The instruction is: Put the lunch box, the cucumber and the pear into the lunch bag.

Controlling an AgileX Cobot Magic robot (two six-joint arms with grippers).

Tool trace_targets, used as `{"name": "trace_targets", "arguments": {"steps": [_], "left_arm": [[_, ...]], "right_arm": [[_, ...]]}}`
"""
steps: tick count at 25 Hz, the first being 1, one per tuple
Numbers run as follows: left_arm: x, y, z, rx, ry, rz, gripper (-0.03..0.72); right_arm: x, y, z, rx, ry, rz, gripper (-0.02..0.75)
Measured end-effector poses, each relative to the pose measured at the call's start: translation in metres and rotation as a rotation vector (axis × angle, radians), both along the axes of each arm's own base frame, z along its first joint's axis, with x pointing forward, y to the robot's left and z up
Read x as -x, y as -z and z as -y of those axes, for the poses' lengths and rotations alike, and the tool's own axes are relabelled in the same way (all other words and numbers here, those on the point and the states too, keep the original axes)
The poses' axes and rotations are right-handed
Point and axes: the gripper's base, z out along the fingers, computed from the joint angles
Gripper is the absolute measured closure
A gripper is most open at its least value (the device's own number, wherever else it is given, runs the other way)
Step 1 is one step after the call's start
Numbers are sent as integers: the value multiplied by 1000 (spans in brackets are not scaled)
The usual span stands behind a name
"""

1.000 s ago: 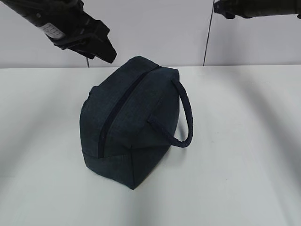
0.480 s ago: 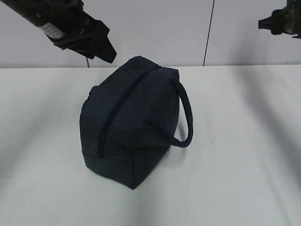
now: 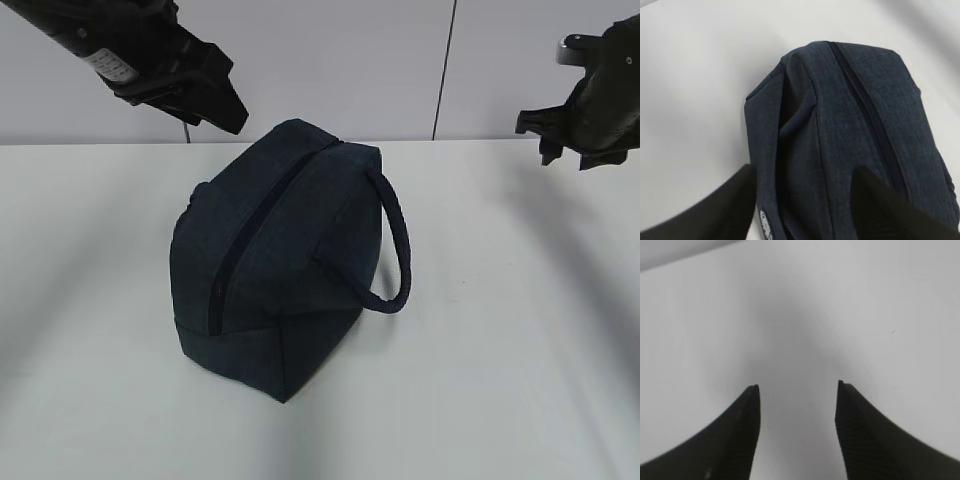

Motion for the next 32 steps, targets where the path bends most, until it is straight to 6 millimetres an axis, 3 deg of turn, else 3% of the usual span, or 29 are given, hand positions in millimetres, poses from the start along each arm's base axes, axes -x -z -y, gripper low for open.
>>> {"name": "trace_targets", "arguments": {"steps": [5, 9, 15, 18, 24, 32], "left_arm": [[0, 0, 0, -1, 0, 0, 323], [-1, 1, -2, -35, 3, 14, 323], [-2, 2, -7, -92, -2, 33, 323], [-2, 2, -10, -117, -27, 33, 316], [4, -8, -23, -208, -86, 52, 305], [25, -28, -33, -216, -103, 23, 305]], "right_arm": [[9, 2, -30, -106, -272, -137, 432], [19, -14, -54, -168, -456, -156, 484], [34, -45, -86, -72, -657, -146, 481], [47, -70, -104, -17, -725, -107, 430], [76, -116, -119, 6, -784, -47, 337], [120, -167, -119, -1, -815, -5, 333]]}}
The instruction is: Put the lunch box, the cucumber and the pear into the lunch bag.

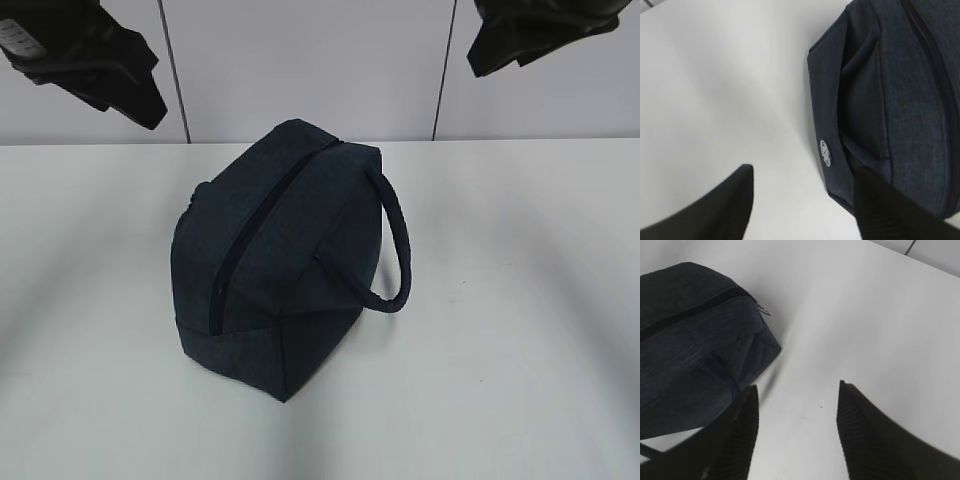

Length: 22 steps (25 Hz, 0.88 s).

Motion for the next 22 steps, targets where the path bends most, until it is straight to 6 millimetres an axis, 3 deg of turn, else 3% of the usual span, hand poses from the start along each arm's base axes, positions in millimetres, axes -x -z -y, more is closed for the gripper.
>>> {"name": "trace_targets", "arguments": {"steps": [7, 14, 22], "left_arm": [[29, -20, -11, 17, -20, 2, 305], [80, -23, -31, 54, -73, 4, 305], [157, -17, -62, 165, -154, 138, 305]], "right_arm": [[43, -37, 0, -18, -39, 32, 332], [83, -66, 6, -48, -56, 74, 332], [155, -66, 23, -43, -66, 113, 332]]}}
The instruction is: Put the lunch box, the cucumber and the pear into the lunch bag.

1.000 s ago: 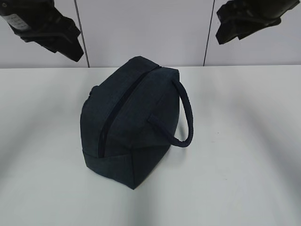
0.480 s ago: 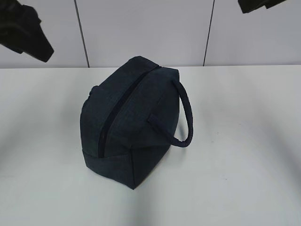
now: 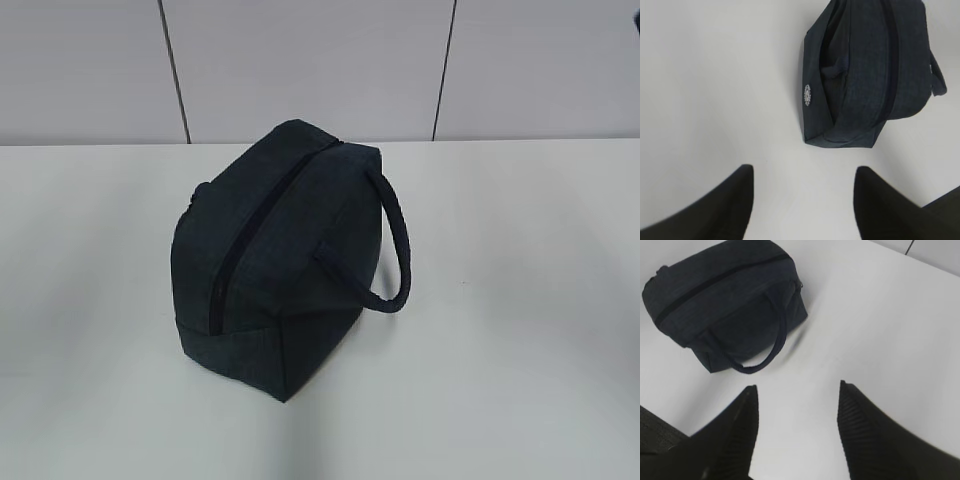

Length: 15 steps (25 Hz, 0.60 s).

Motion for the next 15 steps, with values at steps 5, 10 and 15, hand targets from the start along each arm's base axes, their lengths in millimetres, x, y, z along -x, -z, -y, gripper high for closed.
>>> {"name": "trace_targets", "arguments": {"steps": [5, 10, 15], "left_arm": [[53, 10, -21, 56, -17, 103, 305], [98, 33, -38, 72, -14, 142, 305], [138, 58, -53, 80, -11, 166, 305]], "right_arm": [[59, 24, 14, -12, 11, 17, 332], [123, 51, 28, -54, 31, 107, 332], [168, 85, 39, -83, 38, 184, 332]]}}
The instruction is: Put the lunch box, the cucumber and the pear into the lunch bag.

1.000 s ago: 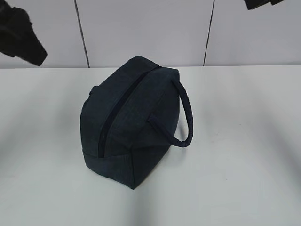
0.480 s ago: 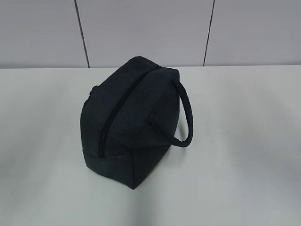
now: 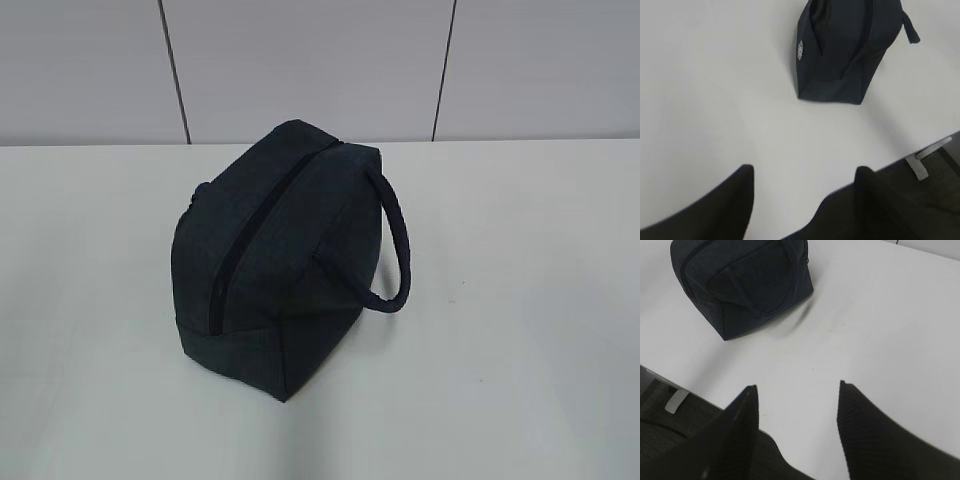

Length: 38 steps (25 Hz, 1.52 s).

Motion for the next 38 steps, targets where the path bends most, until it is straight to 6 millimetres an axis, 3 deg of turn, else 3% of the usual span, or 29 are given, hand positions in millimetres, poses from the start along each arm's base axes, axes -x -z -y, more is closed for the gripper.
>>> {"name": "trace_targets", "arguments": {"steps": [4, 8, 13, 23, 38], "left_arm": [[27, 12, -11, 10, -4, 64, 305], [45, 18, -23, -9, -33, 129, 305], [46, 27, -29, -66, -70, 116, 305], [32, 35, -23, -38, -62, 178, 305], [31, 35, -22, -30, -59, 187, 305]], "right_arm": [[24, 28, 7, -7, 19, 48, 332], [35, 54, 17, 5, 98, 72, 332], [34, 79, 23, 23, 175, 28, 332], [29, 87, 22, 16, 180, 22, 332], [28, 86, 22, 14, 181, 25, 332]]}}
